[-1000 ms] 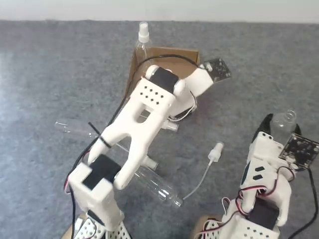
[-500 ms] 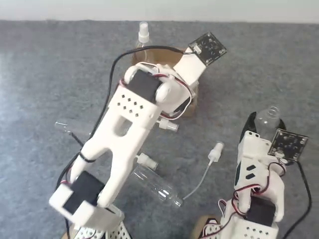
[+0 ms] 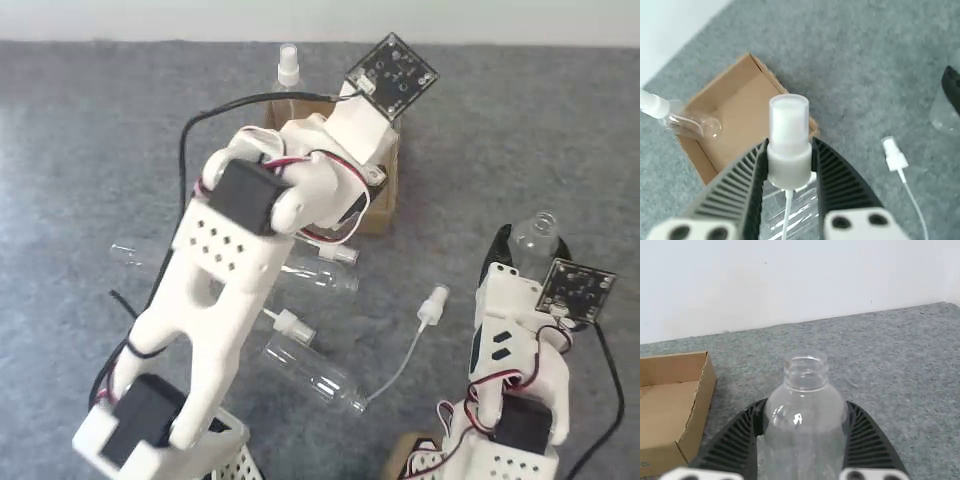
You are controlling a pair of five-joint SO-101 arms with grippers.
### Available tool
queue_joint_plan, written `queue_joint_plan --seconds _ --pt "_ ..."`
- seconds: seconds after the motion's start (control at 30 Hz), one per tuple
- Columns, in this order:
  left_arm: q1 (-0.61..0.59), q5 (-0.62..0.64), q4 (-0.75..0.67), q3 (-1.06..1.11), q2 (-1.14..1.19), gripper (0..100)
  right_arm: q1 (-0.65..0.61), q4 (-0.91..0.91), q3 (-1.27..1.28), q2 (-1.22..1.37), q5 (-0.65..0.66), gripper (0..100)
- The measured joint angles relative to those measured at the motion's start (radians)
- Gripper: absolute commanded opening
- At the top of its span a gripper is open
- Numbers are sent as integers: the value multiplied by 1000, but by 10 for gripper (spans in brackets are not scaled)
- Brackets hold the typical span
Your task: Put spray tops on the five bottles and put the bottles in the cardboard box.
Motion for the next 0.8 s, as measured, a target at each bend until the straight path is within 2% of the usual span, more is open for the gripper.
queue_joint_plan --seconds 0.2,0.47,0.8 --pt "0 57 -2 3 -84 13 -20 0 25 0 0 86" --pt "-34 89 -3 110 -199 13 -60 0 25 0 0 86" --pt "-74 141 -114 315 -407 13 -130 0 25 0 0 86"
